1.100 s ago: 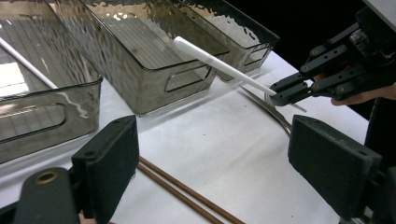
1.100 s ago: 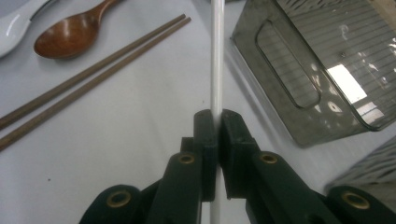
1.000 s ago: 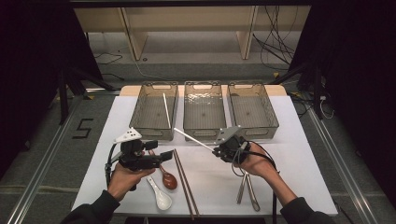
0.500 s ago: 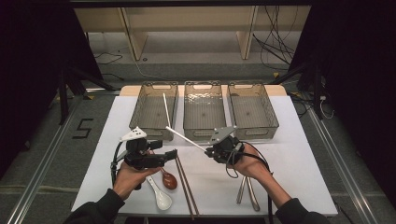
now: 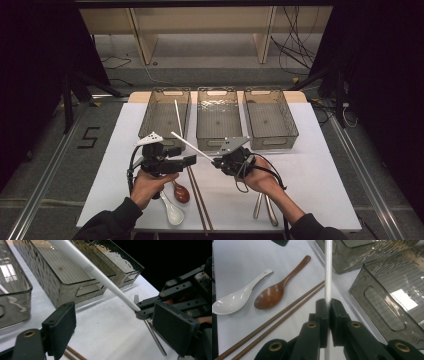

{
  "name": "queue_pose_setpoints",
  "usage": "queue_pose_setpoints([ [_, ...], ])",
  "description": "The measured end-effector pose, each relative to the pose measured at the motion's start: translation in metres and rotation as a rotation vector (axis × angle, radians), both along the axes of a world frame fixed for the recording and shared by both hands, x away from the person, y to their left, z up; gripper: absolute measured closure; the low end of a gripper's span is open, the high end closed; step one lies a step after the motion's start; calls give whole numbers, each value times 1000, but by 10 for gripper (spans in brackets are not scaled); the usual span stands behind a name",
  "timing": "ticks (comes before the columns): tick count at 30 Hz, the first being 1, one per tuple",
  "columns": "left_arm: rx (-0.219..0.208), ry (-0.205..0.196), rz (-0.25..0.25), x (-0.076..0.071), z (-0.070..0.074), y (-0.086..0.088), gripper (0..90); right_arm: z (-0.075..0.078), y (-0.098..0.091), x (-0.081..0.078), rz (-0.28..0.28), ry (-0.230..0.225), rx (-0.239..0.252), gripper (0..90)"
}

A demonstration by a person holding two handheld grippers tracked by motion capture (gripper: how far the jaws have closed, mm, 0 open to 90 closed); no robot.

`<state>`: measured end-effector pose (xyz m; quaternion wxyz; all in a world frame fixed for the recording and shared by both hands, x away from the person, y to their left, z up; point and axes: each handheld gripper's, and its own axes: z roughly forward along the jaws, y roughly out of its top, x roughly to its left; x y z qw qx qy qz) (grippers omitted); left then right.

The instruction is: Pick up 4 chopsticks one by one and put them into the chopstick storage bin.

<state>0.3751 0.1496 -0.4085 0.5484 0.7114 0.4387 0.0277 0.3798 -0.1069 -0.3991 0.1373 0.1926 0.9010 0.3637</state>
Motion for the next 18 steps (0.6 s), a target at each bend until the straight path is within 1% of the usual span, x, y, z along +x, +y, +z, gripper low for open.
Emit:
queue_pose_setpoints([
  [4, -28, 8, 2, 3, 1, -5, 220, -1, 2, 0, 0, -1, 10, 865],
  [8, -34, 14, 4, 6, 1, -7, 255, 0, 2, -1, -4, -8, 18, 865],
  [9, -42, 18, 9, 6, 1, -8, 265, 0, 2, -1, -5, -9, 20, 865],
  [14, -74, 36, 15, 9, 1, -6, 340, 0, 4, -3, -2, -13, 33, 865],
  [18, -72, 38, -1, 9, 0, -9, 383, 1, 6, -5, 7, -22, 37, 864],
])
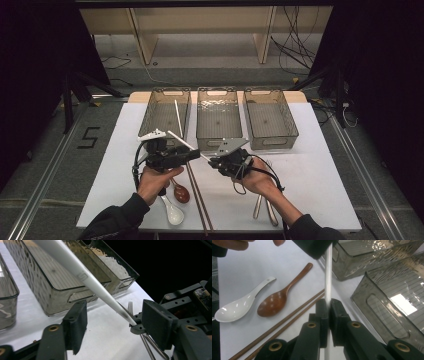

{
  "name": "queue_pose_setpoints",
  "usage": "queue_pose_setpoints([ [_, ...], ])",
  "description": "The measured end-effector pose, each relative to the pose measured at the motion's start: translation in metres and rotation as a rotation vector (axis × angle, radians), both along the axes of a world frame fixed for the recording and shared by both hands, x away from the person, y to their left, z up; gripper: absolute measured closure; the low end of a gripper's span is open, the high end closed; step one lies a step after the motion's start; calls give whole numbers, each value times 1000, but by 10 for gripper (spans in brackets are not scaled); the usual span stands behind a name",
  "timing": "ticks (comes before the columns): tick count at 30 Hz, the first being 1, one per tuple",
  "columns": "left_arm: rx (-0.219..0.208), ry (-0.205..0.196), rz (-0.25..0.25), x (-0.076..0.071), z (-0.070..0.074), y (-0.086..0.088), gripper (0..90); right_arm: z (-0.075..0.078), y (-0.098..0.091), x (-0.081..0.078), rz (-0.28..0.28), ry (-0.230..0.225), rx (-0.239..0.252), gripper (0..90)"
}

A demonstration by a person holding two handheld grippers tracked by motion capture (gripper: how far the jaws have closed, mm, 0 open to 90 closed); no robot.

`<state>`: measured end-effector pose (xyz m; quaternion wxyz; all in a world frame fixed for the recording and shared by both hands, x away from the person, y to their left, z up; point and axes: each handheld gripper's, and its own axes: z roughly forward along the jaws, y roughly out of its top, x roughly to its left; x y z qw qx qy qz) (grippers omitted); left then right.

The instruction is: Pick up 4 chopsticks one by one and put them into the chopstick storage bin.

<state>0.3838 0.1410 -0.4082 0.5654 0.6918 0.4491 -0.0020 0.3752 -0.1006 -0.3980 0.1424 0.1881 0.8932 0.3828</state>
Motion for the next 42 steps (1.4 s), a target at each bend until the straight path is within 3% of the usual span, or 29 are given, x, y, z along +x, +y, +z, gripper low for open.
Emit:
queue_pose_setpoints([
  [25, -35, 9, -73, -3, -1, -5, 674, 3, 5, -6, 20, -18, 31, 864],
  [42, -155, 63, -99, -1, -4, 0, 816, 2, 5, -6, 29, -18, 54, 864],
])
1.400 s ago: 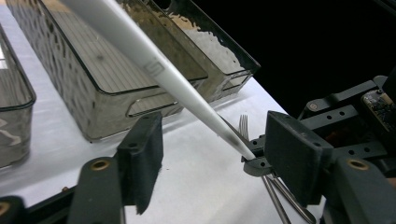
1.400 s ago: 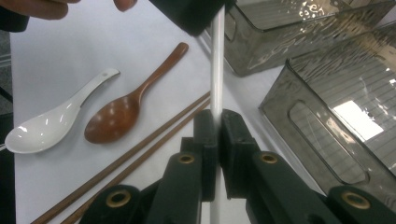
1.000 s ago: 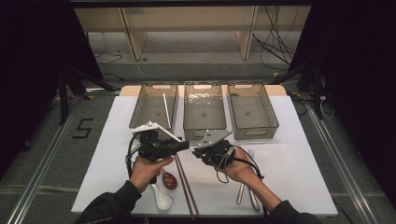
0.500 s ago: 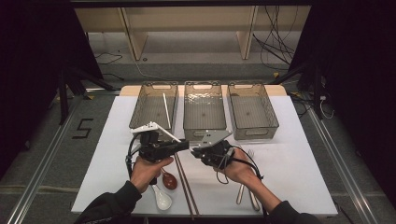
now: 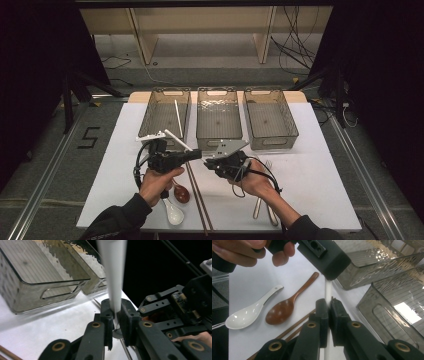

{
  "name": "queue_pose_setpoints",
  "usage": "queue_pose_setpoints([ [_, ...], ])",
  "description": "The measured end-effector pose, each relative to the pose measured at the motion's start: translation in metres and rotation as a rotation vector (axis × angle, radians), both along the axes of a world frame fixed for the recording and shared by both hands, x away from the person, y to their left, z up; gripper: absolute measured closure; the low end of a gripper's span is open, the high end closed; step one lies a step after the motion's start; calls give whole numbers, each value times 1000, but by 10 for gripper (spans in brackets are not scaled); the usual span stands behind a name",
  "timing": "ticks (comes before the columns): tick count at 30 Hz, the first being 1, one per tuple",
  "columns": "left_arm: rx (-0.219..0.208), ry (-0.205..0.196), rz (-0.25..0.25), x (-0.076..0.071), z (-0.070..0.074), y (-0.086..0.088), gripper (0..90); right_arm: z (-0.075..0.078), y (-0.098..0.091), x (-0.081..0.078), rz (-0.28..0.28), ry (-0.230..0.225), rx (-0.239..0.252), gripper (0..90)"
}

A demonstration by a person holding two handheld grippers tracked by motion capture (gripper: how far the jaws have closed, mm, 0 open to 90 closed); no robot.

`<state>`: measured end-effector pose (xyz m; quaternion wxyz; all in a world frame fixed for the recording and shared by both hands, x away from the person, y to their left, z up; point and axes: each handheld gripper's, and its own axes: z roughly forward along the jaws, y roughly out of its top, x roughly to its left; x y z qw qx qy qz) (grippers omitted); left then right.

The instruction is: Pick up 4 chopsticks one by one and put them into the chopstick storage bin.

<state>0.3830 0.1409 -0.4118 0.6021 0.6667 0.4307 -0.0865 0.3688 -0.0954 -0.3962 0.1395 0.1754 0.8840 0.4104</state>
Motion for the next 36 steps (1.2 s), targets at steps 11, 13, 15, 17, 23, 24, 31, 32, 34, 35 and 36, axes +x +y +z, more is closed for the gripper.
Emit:
queue_pose_setpoints([
  [11, 49, -19, -8, 1, 5, 3, 837, 1, -3, 1, -12, 22, 12, 707],
  [13, 68, -24, -1, 3, 8, 5, 837, 2, -7, 2, -17, 32, 16, 683],
  [15, 76, -26, 6, 6, 11, 10, 837, 3, -12, 3, -27, 42, 12, 622],
  [17, 92, -35, 15, 9, 15, 15, 837, 4, -17, 3, -41, 47, 7, 593],
  [23, 131, -49, 38, 21, 27, 30, 836, 5, -34, 2, -84, 80, 3, 479],
  [24, 135, -49, 41, 22, 28, 33, 836, 4, -36, 2, -92, 84, -3, 460],
  [31, 172, -62, 82, 34, 42, 52, 835, 2, -54, 2, -168, 139, -11, 372],
  [32, 177, -61, 86, 37, 43, 54, 835, 2, -56, 2, -173, 148, -16, 367],
  [34, 179, -58, 102, 41, 47, 60, 835, 2, -60, 0, -185, 154, -16, 360],
  [35, 184, -59, 106, 43, 50, 62, 835, 1, -62, -1, -187, 155, -17, 354],
  [36, 186, -61, 113, 45, 52, 65, 835, 1, -64, -2, -191, 161, -18, 351],
])
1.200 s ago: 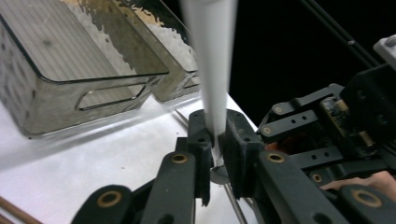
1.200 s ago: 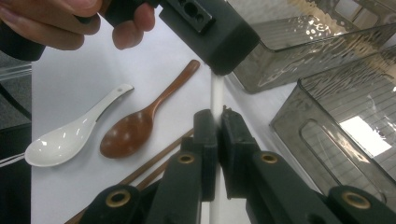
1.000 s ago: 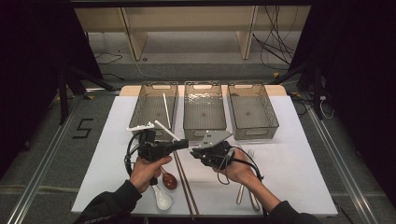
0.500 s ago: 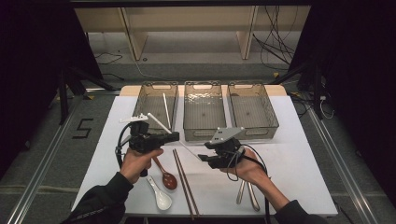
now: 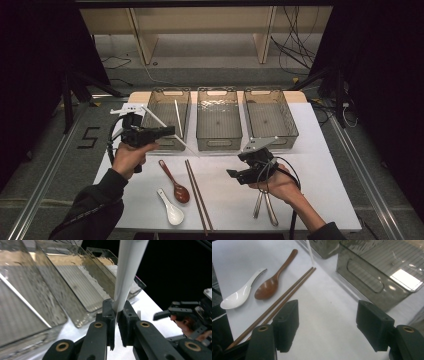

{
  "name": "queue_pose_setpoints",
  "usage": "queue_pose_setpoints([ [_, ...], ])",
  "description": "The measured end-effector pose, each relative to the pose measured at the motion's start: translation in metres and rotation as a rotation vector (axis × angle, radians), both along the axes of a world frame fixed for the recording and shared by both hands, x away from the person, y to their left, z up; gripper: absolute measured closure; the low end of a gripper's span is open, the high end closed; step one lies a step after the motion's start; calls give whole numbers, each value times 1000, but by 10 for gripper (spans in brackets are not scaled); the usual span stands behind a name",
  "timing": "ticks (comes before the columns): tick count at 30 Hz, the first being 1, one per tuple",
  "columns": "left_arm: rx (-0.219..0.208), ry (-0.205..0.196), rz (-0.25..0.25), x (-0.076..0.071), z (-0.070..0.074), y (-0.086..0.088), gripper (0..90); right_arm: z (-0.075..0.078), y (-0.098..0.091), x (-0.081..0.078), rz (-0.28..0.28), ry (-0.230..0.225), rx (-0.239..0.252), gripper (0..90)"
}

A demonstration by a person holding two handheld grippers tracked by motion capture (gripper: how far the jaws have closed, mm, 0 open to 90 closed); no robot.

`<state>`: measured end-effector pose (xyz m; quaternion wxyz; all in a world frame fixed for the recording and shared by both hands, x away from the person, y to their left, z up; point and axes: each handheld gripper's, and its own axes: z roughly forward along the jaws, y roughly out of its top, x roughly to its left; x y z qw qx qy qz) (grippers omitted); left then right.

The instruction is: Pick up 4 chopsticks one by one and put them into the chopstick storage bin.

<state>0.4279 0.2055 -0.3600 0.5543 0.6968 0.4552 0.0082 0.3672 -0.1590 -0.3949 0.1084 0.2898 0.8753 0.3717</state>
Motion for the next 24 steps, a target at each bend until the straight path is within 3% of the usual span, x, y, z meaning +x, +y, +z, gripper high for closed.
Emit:
queue_pose_setpoints([
  [6, 23, -4, 28, 12, 12, 14, 835, -1, -8, -4, -13, 9, 2, 342],
  [17, 29, -9, 72, 27, 26, 33, 834, -1, -19, -9, -37, 13, 12, 316],
  [24, 55, 9, 105, 42, 30, 41, 834, -2, -19, -10, -29, 15, 11, 315],
])
